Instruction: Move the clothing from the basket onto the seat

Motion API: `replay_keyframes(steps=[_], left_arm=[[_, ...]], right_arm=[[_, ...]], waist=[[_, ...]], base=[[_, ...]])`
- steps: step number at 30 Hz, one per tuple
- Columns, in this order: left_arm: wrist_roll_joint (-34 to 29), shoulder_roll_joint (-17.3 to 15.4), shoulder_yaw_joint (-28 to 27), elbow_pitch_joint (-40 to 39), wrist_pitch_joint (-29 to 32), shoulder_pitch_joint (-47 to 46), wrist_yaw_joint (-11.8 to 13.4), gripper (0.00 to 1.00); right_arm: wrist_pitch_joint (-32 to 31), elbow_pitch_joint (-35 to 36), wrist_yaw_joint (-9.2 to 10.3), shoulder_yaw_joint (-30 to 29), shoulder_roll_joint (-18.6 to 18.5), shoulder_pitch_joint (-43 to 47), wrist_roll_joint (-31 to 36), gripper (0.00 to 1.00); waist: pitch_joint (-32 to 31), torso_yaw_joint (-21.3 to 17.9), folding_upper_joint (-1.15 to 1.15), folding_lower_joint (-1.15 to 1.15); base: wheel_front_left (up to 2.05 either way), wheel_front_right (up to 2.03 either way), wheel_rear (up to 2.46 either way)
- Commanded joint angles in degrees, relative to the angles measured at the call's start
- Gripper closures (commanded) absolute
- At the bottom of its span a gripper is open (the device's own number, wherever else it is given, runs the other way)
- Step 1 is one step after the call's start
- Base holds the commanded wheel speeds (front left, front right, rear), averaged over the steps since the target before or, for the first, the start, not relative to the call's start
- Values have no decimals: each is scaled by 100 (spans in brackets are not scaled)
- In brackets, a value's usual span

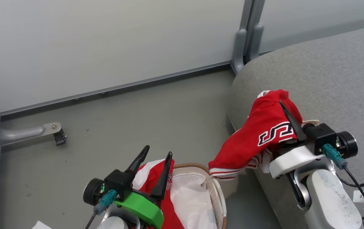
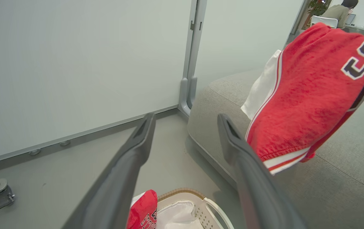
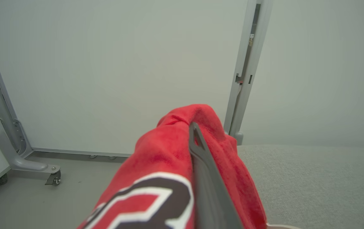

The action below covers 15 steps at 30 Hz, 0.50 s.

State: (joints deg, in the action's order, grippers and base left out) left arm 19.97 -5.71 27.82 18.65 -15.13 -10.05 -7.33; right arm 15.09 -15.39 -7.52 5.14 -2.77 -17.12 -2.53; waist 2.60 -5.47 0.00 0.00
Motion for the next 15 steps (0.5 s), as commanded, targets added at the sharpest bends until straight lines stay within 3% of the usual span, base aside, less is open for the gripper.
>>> replay_keyframes(steps=[1, 15], left_arm=[[-81, -28, -15, -32, -2, -48, -19, 0], [-191, -216, 202, -93, 0, -608, -18, 0]], right_arm=[[12, 51, 6, -28, -19, -68, 15, 100], [12, 223, 7, -245, -17, -112, -175, 100]], waist=[[206, -313, 0, 0], [1007, -1764, 0, 0]], base=[[0, 0, 0], [0, 0, 0]])
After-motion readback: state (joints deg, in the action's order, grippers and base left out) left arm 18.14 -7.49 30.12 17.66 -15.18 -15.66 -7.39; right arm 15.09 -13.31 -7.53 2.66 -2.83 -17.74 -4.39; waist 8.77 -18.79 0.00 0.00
